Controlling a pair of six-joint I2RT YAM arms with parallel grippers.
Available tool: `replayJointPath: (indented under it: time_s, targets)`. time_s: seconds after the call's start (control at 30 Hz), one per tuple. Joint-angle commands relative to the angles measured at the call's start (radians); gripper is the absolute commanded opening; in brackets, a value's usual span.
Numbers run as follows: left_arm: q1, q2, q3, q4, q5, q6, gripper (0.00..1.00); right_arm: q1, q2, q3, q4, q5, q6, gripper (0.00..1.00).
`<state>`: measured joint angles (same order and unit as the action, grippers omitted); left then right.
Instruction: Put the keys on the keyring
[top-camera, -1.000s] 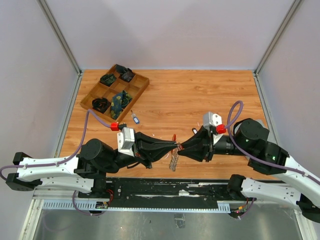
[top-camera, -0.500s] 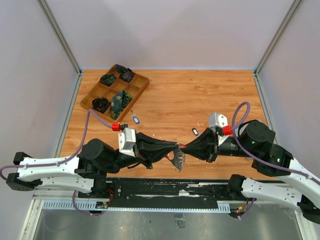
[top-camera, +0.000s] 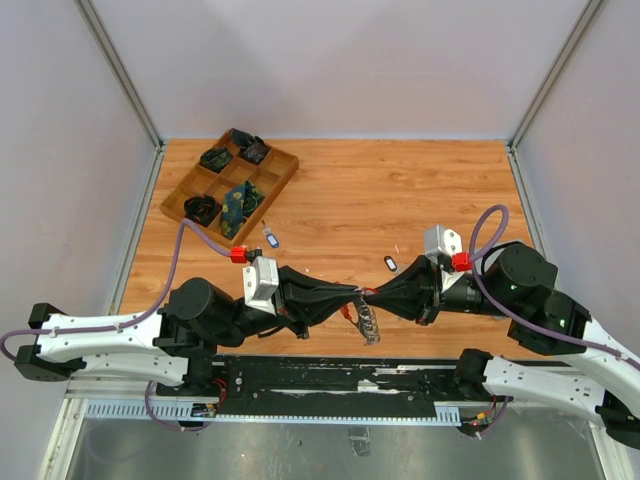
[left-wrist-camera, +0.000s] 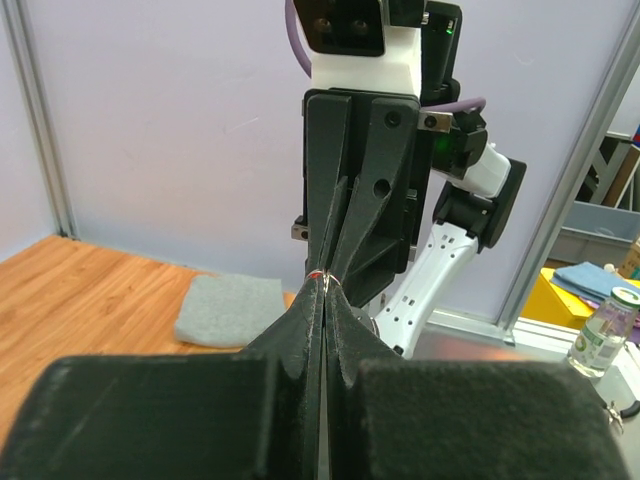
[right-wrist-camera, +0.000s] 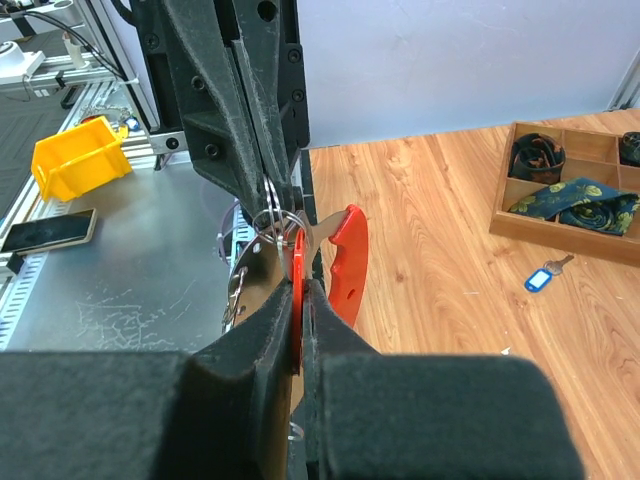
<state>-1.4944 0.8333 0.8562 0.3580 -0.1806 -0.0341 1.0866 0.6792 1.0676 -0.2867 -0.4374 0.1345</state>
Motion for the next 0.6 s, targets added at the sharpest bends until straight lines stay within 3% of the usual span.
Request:
replayJointPath:
  time_s: [0.0, 0.27, 0.57]
  targets:
    - [0.003, -0.003, 0.019, 0.038, 0.003, 0.005, 0.01, 0.021, -0.015, 0.022, -0.003, 0.043, -0.009, 0.06]
    - [0.003, -0.004, 0.015, 0.035, 0.003, 0.003, 0.0, 0.021, -0.012, 0.049, -0.08, 0.089, -0.025, 0.1]
    - [0.002, -0.006, 0.013, 0.024, -0.01, 0.002, 0.01, 0.021, -0.028, 0.063, -0.112, 0.106, -0.042, 0.35]
